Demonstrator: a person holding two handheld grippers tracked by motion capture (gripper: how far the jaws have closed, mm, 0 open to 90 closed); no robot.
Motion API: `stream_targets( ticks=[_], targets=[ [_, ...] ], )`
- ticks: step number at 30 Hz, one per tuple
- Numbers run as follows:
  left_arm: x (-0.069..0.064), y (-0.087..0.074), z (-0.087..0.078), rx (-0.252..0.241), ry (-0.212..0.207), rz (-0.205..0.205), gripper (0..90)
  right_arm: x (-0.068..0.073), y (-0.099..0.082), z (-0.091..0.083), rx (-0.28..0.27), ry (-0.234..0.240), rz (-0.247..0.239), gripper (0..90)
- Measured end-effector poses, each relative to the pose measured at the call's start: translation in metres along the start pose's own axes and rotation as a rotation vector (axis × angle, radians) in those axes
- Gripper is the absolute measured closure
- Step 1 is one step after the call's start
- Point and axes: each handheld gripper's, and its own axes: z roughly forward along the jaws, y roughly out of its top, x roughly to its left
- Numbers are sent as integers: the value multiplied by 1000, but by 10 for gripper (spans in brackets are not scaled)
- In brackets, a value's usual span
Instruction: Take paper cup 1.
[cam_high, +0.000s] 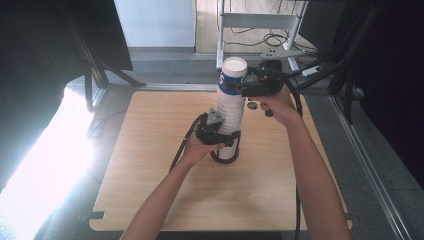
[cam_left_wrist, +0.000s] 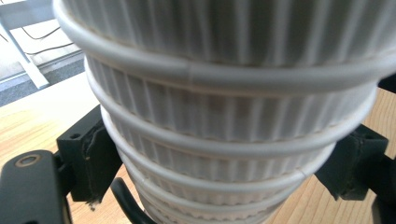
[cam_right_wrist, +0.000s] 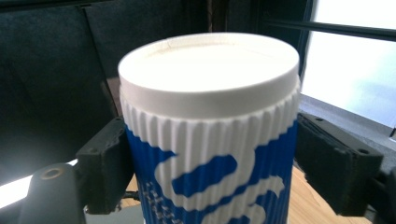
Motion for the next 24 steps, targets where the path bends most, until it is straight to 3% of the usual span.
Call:
stream_targets(
  ticks=[3,16,24],
  targets=[
    [0,0,0,-1,1,-1,133,2,2,1,2,2,-11,233],
    [1,0,0,-2,-2,-6,133,2,3,2,1,-9,-12,246],
    [0,0,0,1,0,1,133,6,13,-8,-66,-15,-3,256]
  ],
)
